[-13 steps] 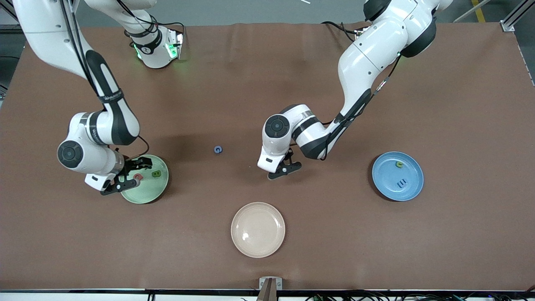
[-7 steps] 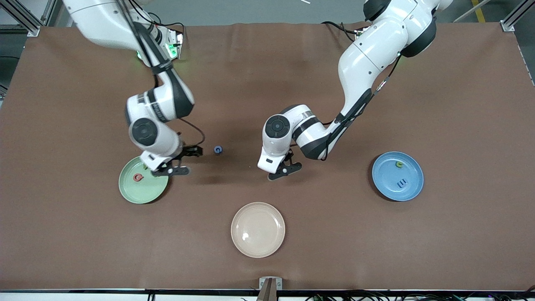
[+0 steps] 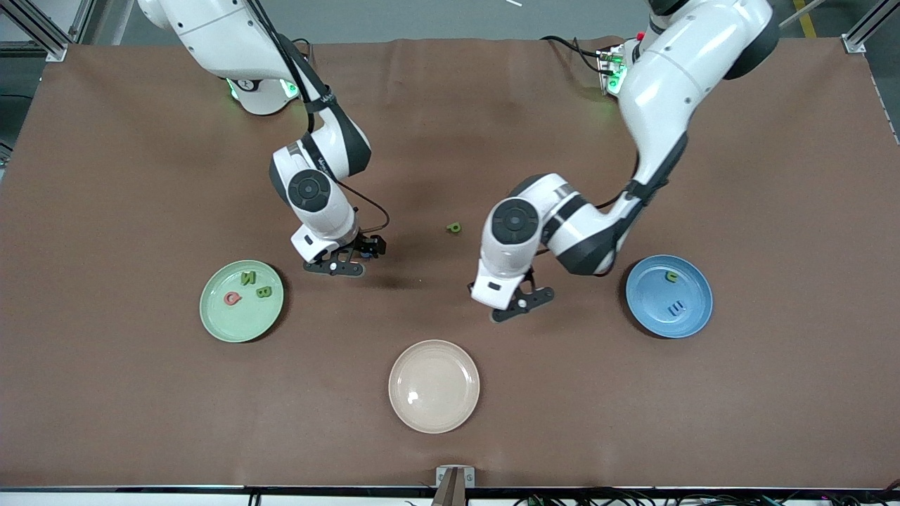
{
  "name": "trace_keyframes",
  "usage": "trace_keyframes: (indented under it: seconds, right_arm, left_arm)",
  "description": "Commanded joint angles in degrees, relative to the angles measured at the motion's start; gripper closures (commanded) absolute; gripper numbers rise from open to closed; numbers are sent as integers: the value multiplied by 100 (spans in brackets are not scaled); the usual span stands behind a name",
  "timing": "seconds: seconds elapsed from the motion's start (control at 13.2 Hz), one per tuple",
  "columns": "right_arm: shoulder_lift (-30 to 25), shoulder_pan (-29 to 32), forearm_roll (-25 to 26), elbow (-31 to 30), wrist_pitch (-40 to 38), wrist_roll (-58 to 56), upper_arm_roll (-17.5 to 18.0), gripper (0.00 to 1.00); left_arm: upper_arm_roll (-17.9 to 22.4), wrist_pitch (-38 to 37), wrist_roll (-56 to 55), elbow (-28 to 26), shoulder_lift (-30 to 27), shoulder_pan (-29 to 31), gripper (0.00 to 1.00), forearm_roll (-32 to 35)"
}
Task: Sort upper and lower case letters into plates
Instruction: 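Place the cross with the left gripper while the right gripper grasps the G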
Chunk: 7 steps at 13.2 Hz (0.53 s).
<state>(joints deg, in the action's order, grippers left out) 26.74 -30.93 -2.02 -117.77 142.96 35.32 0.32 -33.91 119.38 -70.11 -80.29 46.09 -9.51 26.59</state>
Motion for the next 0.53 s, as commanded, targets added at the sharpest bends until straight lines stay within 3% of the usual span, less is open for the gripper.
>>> trace_keyframes:
  seconds: [0.0, 0.23, 0.46]
  right_arm:
    - [33, -159, 27, -131, 267, 168, -59, 0]
    - [59, -176, 106, -289, 469, 141, -59, 16]
    - [138, -185, 114, -378, 706, 115, -67, 24]
  left_arm:
    - [-675, 24, 557, -1161, -644, 1184, 88, -66]
    - [-1256, 24, 1374, -2049, -1128, 2451, 88, -32]
    - [-1556, 85, 2113, -2701, -1392, 3471, 88, 100]
